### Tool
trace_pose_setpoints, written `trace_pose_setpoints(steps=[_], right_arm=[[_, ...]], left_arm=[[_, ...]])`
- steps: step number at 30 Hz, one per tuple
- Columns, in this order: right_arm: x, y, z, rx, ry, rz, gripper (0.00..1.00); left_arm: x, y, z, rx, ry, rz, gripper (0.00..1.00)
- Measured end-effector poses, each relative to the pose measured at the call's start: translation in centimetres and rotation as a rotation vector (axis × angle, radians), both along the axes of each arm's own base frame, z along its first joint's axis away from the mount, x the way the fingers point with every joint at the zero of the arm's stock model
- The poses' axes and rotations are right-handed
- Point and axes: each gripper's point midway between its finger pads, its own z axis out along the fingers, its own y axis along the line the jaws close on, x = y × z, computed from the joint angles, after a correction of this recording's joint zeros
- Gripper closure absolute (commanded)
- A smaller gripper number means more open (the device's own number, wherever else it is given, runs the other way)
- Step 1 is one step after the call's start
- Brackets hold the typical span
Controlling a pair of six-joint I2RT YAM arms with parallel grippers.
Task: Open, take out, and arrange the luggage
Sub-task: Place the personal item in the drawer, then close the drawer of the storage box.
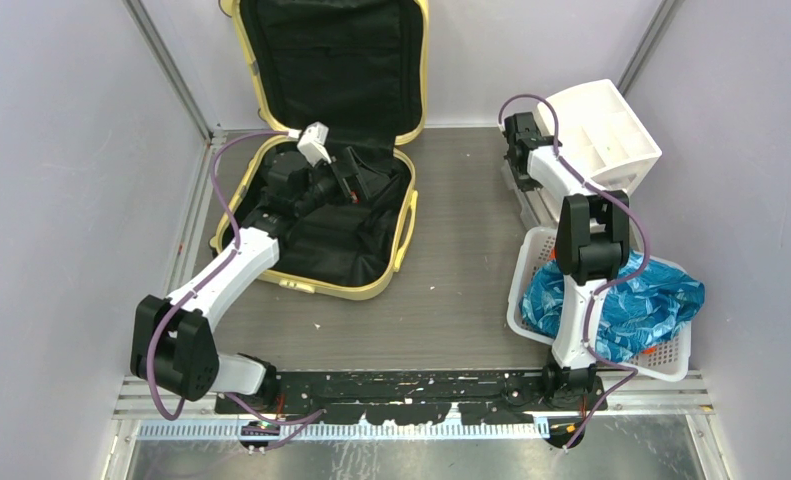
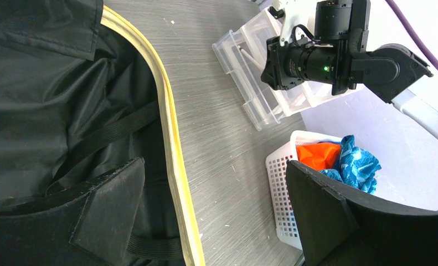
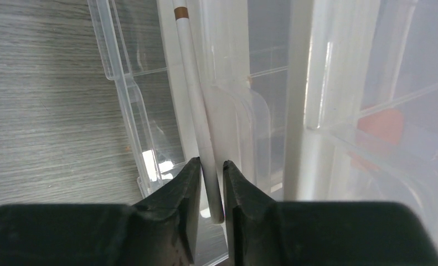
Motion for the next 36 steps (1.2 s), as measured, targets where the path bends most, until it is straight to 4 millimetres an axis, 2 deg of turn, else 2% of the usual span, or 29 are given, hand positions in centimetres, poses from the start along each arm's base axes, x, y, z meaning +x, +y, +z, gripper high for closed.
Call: trace_pose_setpoints(steps=[2, 4, 11, 12, 15, 20, 25, 28, 30, 33, 36], right_arm=[[0.0, 0.0, 0.0, -0.001, 0.0, -0.001, 0.62], [-0.1, 0.1, -0.1, 0.004, 0.005, 0.003, 0.57], [-0.6, 0.5, -0.3, 0.017, 0.028, 0.014, 0.56], [-0.7, 0.6, -0.2, 0.025, 0.032, 0.019, 0.58], [-1.4, 1.7, 0.0, 0.083, 0.067, 0.065, 0.72], [-2.1, 5.7, 1.7, 0.273, 0.138, 0.238, 0.86], [-1.6, 8.7, 2.3, 0.328, 0.15, 0.324, 0.98], [-0.7, 9.2, 0.9, 0.307, 0.158, 0.32, 0.99], [-0.3, 9.2, -0.8, 0.275, 0.172, 0.302, 0.99], [0.6, 8.1, -3.2, 0.184, 0.183, 0.256, 0.97], [1.6, 6.3, -4.5, 0.073, 0.164, 0.206, 0.9]], left_arm=[[0.0, 0.0, 0.0, 0.0, 0.0, 0.001, 0.0], [0.0, 0.1, 0.0, -0.001, 0.0, 0.0, 0.0], [0.1, 0.3, 0.1, -0.003, -0.001, 0.0, 0.0], [0.1, 0.3, 0.1, -0.004, -0.002, -0.001, 0.0], [0.1, 0.4, 0.2, -0.006, -0.003, -0.003, 0.0], [0.1, 0.5, 0.2, -0.007, -0.002, -0.002, 0.0], [0.1, 0.6, 0.2, -0.007, -0.001, -0.003, 0.0], [0.2, 0.7, 0.2, -0.009, 0.0, 0.0, 0.0], [0.1, 0.7, 0.4, -0.011, -0.001, 0.001, 0.0], [0.0, 0.7, 0.7, -0.016, -0.007, 0.002, 0.0], [-0.2, 0.8, 1.3, -0.027, -0.016, 0.004, 0.0]])
